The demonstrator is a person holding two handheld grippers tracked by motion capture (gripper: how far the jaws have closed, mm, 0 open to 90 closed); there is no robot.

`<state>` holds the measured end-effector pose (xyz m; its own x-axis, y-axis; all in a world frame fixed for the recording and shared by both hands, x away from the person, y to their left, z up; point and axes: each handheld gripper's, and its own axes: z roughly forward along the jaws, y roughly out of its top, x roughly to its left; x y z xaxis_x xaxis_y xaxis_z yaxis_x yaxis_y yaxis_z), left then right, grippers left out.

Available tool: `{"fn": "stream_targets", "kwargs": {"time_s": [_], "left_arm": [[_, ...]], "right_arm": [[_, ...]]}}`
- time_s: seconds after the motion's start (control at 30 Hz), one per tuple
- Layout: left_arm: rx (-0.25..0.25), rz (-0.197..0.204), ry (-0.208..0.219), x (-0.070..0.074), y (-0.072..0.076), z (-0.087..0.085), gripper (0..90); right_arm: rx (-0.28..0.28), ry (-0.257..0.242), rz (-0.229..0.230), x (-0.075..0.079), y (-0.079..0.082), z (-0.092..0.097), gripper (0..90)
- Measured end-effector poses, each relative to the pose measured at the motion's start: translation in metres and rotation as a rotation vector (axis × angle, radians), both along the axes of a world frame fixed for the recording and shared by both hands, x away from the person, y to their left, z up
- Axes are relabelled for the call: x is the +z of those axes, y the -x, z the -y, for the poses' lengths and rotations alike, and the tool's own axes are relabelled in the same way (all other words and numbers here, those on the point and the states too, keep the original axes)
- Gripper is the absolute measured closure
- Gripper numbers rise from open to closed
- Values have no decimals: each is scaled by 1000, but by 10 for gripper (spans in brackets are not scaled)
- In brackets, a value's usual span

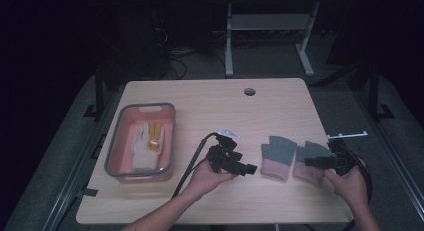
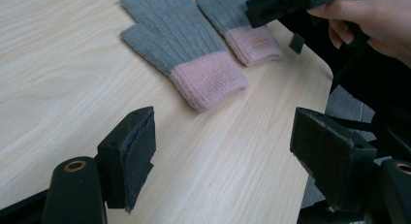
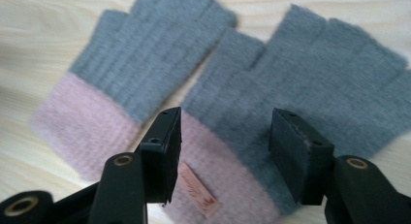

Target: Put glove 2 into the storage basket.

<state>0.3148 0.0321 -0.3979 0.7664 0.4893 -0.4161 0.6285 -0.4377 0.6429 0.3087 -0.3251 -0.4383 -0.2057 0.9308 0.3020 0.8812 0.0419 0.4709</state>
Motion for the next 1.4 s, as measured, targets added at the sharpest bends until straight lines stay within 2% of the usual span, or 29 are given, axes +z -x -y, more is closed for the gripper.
{"fn": "stream_targets", "kwargs": {"time_s": [0.2,0.33,0.4,0.57,0.8,1.0,1.4], "left_arm": [[-2,-9,-7,-5,-2,5,246],[-2,-14,-13,-7,-1,8,246],[3,-11,-13,-8,-1,9,250],[3,-10,-17,-9,-1,11,251],[4,-12,-10,-8,0,11,251],[7,-15,8,-6,-1,9,251],[19,-14,2,-6,-2,8,251]], "right_arm": [[22,83,-15,-7,2,-4,467],[41,143,-9,-8,2,-11,493],[43,148,-13,-8,3,-13,538],[46,140,-17,-8,4,-15,618],[39,98,-23,-8,3,-12,789],[34,63,-30,-8,3,-10,815],[29,54,-7,3,7,-11,823]]}}
